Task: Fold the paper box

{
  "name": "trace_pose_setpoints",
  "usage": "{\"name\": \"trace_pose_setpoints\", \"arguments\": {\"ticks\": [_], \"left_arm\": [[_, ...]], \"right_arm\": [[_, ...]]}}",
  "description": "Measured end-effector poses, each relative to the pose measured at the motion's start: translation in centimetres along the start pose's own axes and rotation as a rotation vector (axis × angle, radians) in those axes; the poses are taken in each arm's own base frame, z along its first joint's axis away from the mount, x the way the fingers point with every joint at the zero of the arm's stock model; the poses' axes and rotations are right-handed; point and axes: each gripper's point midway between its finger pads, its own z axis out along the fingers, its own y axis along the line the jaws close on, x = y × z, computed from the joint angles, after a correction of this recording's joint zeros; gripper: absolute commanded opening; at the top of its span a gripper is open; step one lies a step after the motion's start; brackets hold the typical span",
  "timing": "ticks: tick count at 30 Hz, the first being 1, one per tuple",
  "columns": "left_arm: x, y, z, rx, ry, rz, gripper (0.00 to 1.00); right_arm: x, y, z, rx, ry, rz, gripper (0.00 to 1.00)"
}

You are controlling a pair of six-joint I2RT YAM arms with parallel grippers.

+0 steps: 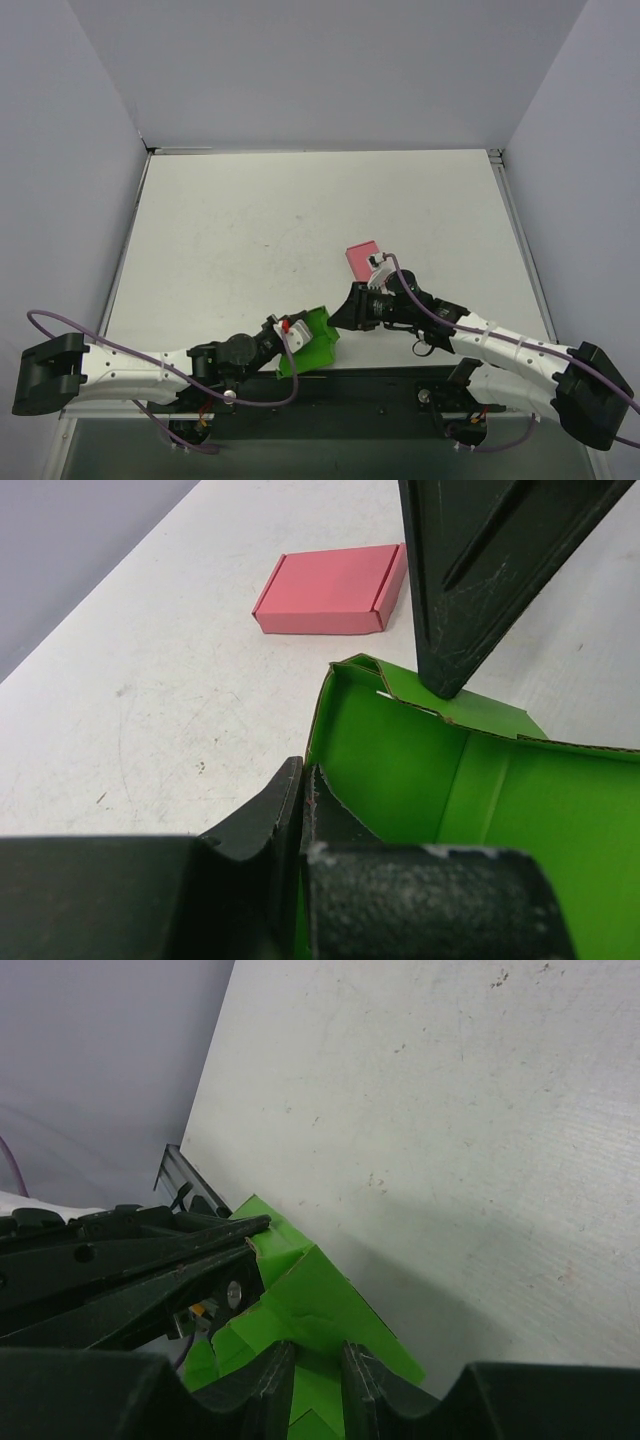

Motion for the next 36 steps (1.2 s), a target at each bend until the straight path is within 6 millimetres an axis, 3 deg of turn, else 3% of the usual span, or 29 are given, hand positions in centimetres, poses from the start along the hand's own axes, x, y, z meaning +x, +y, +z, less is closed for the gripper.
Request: {"name": "trace_pose_setpoints", "arguments": {"ticks": [10, 21, 31, 36], "left_arm": [[1.3, -0.1, -0.1, 0.006, 0.046, 0.029, 0.00], [1.0, -0.1, -0.2, 0.011, 0.033, 0.021, 0.00], [1.0, -0.8, -0.2, 0.051, 0.024, 0.021, 0.00], [1.0, -1.3, -0.2, 0.075, 0.023, 0.019, 0.00]], "right_arm": [[1.5, -0.4, 1.6, 0.045, 0.050, -0.047, 0.29], [1.4, 0.0, 1.2, 0.024, 0.037, -0.106, 0.35], [2.3, -1.3, 1.5, 0.045, 0.050, -0.178, 0.42], [2.5, -2.4, 1.8, 0.065, 0.045, -0.215, 0.40]]}}
